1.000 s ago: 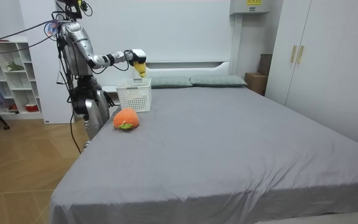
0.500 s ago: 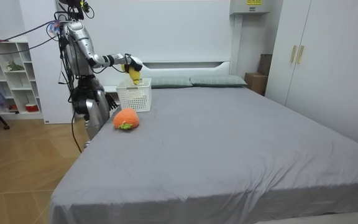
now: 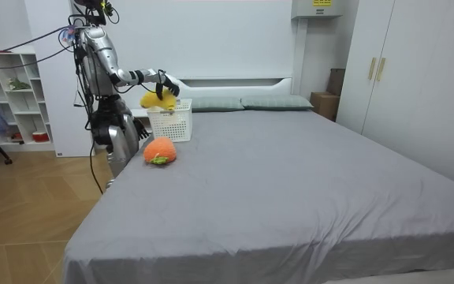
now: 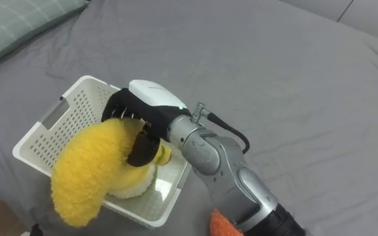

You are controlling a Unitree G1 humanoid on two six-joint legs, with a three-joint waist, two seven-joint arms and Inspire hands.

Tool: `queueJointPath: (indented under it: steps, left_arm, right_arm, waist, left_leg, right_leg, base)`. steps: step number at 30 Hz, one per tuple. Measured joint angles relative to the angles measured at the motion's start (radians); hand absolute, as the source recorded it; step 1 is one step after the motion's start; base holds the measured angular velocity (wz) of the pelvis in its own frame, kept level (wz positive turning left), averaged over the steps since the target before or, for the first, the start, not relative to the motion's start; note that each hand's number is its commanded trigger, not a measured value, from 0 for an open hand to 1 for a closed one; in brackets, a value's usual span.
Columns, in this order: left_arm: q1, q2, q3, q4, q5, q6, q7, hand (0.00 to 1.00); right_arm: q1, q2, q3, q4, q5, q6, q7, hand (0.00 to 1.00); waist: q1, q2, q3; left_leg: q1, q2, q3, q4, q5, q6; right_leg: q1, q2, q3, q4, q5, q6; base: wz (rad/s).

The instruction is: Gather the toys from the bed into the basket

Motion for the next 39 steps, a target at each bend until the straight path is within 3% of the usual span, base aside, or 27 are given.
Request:
queueJointPath:
  steps: [15,28,35,36,39]
  left_arm:
    - [0.001,0.000,0.003,0.000,0.000,0.000,0.000,0.00]
    - [0.008,-0.003,0.022,-0.002,0.002,0.000,0.002,0.00]
    - [0.036,-0.008,0.044,-0.002,0.000,0.000,0.010,0.00]
    - [0.047,-0.009,0.056,-0.002,-0.001,0.000,0.012,0.00]
    - [0.066,-0.014,0.064,-0.002,-0.008,0.001,0.028,0.00]
  right_arm:
    - [0.017,-0.002,-0.009,0.000,0.029,-0.005,0.000,0.00]
    - [0.026,-0.005,-0.019,-0.011,0.025,-0.005,0.000,0.00]
    - [0.035,-0.022,-0.129,-0.044,0.052,-0.017,-0.049,0.00]
    - [0.053,-0.025,-0.150,-0.046,0.070,-0.020,-0.072,0.00]
    - [0.103,-0.031,-0.193,-0.047,0.092,-0.021,-0.105,0.00]
  waist:
    - [-0.001,0.018,-0.0014]
    - [-0.003,0.019,-0.0021]
    - [-0.017,0.037,-0.0024]
    - [-0.026,0.041,-0.0075]
    - [-0.039,0.056,-0.0084]
  left_leg:
    - [0.001,-0.001,-0.002,0.000,0.000,0.000]
    - [0.001,-0.001,-0.002,0.000,0.000,0.000]
    - [0.018,0.000,0.000,-0.001,0.000,0.000]
    - [0.022,0.000,0.000,-0.001,-0.001,0.000]
    - [0.032,0.001,0.011,-0.002,-0.001,0.000]
  right_leg:
    - [0.009,0.000,0.000,-0.014,0.002,0.000]
    - [0.009,0.001,0.000,-0.014,0.002,0.000]
    - [0.026,-0.001,-0.001,-0.015,0.002,0.000]
    - [0.030,-0.001,0.000,-0.015,0.002,0.000]
    - [0.035,-0.004,0.015,-0.013,0.002,0.000]
  base:
    - [0.00]
    - [0.00]
    - [0.00]
    - [0.00]
    - [-0.10]
